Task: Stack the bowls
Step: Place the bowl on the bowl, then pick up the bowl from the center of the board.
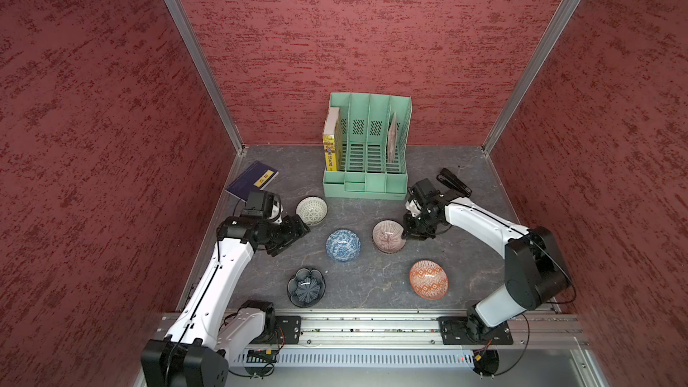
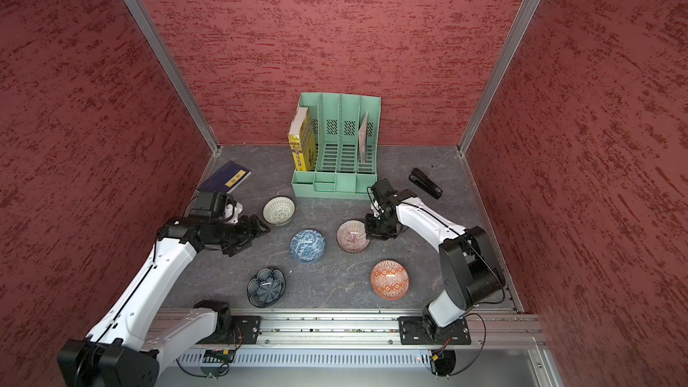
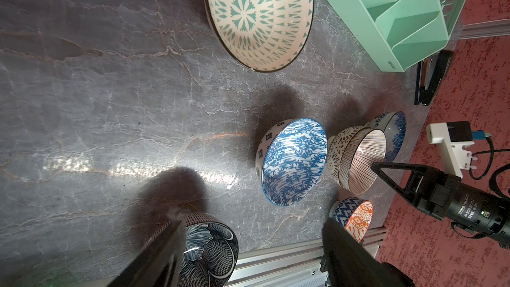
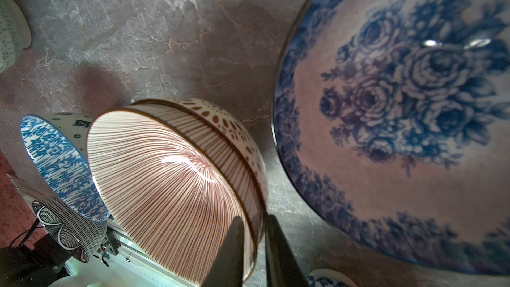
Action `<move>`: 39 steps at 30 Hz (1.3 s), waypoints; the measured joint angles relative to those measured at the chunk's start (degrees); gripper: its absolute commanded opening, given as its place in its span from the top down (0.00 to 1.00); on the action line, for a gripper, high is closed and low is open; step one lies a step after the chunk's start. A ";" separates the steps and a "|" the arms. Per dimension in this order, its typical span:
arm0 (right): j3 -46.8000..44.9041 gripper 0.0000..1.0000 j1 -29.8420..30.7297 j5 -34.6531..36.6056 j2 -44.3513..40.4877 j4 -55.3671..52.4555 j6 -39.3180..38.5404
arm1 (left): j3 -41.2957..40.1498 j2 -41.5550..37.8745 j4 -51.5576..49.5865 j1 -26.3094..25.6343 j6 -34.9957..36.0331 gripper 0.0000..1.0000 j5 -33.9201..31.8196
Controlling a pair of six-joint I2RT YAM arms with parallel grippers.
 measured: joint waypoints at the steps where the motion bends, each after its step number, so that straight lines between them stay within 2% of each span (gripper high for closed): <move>1: 0.00 0.78 0.00 -0.04 0.00 -0.02 0.00 | 0.00 0.00 0.00 0.00 0.00 0.19 0.00; 5: 0.00 0.73 0.00 -0.13 -0.02 -0.15 -0.04 | 0.00 0.11 0.20 0.00 0.00 0.19 -0.02; 10: 0.04 0.55 0.00 -0.07 -0.59 -1.05 -0.04 | 0.02 1.44 0.68 0.04 -0.02 0.19 -0.15; 14: 0.87 0.47 0.00 0.46 -2.73 -2.23 0.07 | 0.92 4.57 1.73 0.35 -0.07 0.20 -0.33; 24: 8.50 0.48 -0.02 3.39 -12.00 -6.29 0.28 | 8.17 20.63 7.48 2.56 -0.09 0.38 -4.11; 31: 9.35 0.49 -0.02 3.48 -14.73 -9.90 0.63 | 11.50 31.78 10.47 3.26 0.46 0.47 -6.82; 39: 10.91 0.52 -0.02 3.48 -15.56 -12.17 0.66 | 13.09 37.73 12.76 3.28 1.01 0.62 -7.85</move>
